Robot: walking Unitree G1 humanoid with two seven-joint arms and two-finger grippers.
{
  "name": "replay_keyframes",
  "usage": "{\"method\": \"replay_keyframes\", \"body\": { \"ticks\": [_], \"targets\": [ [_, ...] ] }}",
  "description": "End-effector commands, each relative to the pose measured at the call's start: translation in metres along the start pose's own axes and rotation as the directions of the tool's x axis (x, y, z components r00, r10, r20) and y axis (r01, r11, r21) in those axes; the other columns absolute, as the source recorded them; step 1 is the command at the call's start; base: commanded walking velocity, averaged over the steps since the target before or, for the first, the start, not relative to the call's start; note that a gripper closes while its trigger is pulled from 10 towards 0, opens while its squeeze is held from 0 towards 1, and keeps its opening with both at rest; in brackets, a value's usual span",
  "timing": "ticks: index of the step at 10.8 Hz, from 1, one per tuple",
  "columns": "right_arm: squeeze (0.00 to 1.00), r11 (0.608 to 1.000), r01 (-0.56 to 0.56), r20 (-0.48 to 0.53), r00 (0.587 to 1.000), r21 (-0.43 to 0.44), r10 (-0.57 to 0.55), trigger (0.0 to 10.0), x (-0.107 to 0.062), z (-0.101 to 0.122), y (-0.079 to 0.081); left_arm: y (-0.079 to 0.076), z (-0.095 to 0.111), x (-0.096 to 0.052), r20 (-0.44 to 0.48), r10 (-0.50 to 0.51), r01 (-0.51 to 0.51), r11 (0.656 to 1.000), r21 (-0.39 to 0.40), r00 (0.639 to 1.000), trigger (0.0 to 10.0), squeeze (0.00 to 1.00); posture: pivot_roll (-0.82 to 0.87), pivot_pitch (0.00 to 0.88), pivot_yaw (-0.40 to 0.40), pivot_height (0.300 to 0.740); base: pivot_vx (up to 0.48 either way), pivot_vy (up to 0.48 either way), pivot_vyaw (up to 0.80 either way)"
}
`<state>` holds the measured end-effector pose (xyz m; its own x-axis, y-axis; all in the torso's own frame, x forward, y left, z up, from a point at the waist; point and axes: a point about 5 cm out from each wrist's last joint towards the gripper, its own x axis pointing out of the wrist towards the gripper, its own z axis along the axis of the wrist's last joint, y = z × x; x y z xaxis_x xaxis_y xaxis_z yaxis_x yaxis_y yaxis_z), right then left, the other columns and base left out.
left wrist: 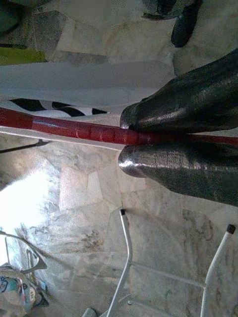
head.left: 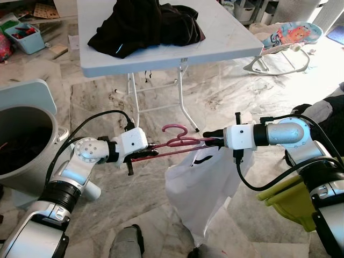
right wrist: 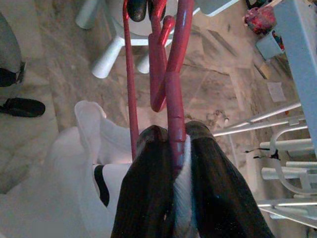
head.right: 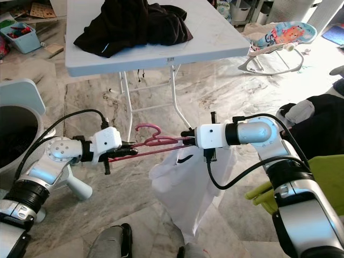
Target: Hang hanger
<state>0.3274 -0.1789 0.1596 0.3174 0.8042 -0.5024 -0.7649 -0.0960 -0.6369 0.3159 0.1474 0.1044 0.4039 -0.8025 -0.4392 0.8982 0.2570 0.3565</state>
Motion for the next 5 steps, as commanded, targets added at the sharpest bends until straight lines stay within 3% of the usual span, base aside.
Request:
{"method": "replay_keyframes", "body": {
  "ticks": [1, 2, 3, 4, 5],
  "targets": [
    [0.0, 0.999, 0.009, 0.017, 1.0, -0.048, -0.008, 10.0, -0.0025, 0.0072, -0.0107, 0.0018, -0.0006, -0.0002, 0.001, 0.024, -0.024, 1.0, -0.011, 1.0, 0.0, 0.0, -0.03, 0.068, -0.055, 0.74, 0.0, 0.0, 0.0],
    [0.0, 0.999, 0.003, 0.029, 1.0, -0.043, -0.001, 10.0, -0.0017, 0.0085, -0.0112, 0.0, -0.0032, 0.0003, 0.0, 0.029, -0.029, 0.999, -0.02, 1.0, 0.0, 0.0, -0.03, 0.068, -0.057, 0.74, 0.0, 0.0, 0.0],
    [0.88, 1.0, -0.027, 0.047, 0.999, -0.002, 0.027, 10.0, -0.0018, 0.0088, -0.0109, -0.0005, -0.0045, 0.0, -0.001, 0.034, -0.034, 0.999, -0.027, 0.999, 0.0, 0.0, -0.03, 0.069, -0.059, 0.74, 0.0, 0.0, 0.0],
    [1.0, 0.998, -0.052, 0.065, 0.997, 0.022, 0.05, 10.0, -0.0022, 0.0102, -0.0114, -0.0009, -0.0055, -0.0003, 0.001, 0.04, -0.04, 0.999, -0.037, 0.999, 0.0, 0.0, -0.03, 0.069, -0.061, 0.74, 0.0, 0.0, 0.0],
    [1.0, 0.998, -0.054, 0.063, 0.997, 0.027, 0.053, 10.0, -0.0016, 0.0103, -0.0122, -0.0015, -0.0064, -0.0002, 0.003, 0.043, -0.043, 0.998, -0.043, 0.999, 0.0, 0.0, -0.03, 0.07, -0.061, 0.74, 0.0, 0.0, 0.0]
  ]
}}
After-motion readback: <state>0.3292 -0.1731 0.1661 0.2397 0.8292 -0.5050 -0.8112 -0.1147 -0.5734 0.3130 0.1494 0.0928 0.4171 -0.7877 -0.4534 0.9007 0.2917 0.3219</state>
